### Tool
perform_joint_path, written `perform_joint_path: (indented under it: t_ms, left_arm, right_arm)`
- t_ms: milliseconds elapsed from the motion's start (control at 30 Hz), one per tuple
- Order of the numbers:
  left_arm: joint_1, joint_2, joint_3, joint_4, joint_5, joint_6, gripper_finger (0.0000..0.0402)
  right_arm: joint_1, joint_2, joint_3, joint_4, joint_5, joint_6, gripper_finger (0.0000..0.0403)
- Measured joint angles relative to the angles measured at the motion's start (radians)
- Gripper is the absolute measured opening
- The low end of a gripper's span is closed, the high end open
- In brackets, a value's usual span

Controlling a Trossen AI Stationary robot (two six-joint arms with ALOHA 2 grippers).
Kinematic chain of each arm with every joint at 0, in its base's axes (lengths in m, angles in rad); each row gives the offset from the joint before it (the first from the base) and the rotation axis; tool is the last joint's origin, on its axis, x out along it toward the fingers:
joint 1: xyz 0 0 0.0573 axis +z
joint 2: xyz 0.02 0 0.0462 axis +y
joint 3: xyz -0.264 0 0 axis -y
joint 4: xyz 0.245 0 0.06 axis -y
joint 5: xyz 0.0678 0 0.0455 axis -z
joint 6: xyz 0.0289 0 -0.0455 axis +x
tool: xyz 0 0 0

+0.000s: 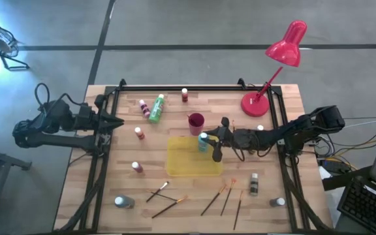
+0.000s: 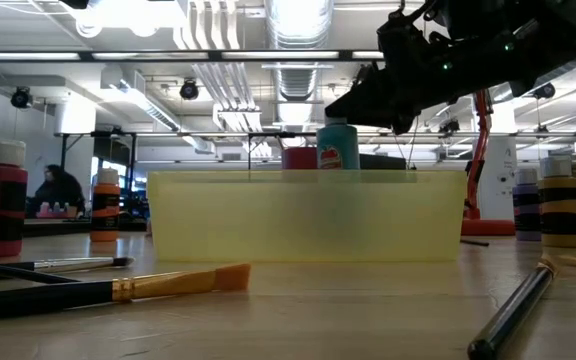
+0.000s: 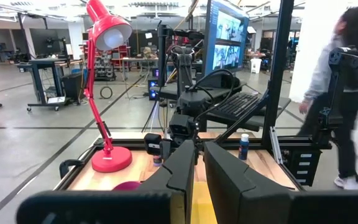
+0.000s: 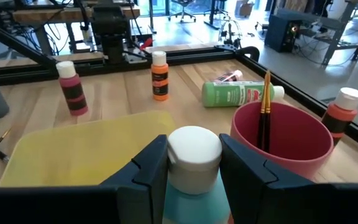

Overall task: Pick & Place Paint Supplies
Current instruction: Put the large light blue paint bottle into the yellow bin

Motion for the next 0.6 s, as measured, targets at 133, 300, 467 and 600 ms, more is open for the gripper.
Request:
perform_joint_path:
  t_ms: [133, 300, 467, 600]
  left_arm:
    - [0.000, 0.000, 0.000, 0.000, 0.000, 0.000, 0.0046]
    - [0.000, 0.000, 0.000, 0.000, 0.000, 0.000, 0.0046]
    - [0.000, 0.000, 0.000, 0.000, 0.000, 0.000, 0.0046]
    - [0.000, 0.000, 0.000, 0.000, 0.000, 0.000, 0.0046]
  right_arm:
    - [0.000, 0.001, -0.002, -0.017, 0.023, -0.002, 0.0165]
    - [0.000, 0.002, -0.002, -0.025, 0.027, -0.024, 0.0216]
    - [0.001, -0.003, -0.002, -0.034, 0.026, -0.024, 0.0246]
    - [0.003, -0.027, -0.002, -0.034, 0.026, -0.016, 0.0263]
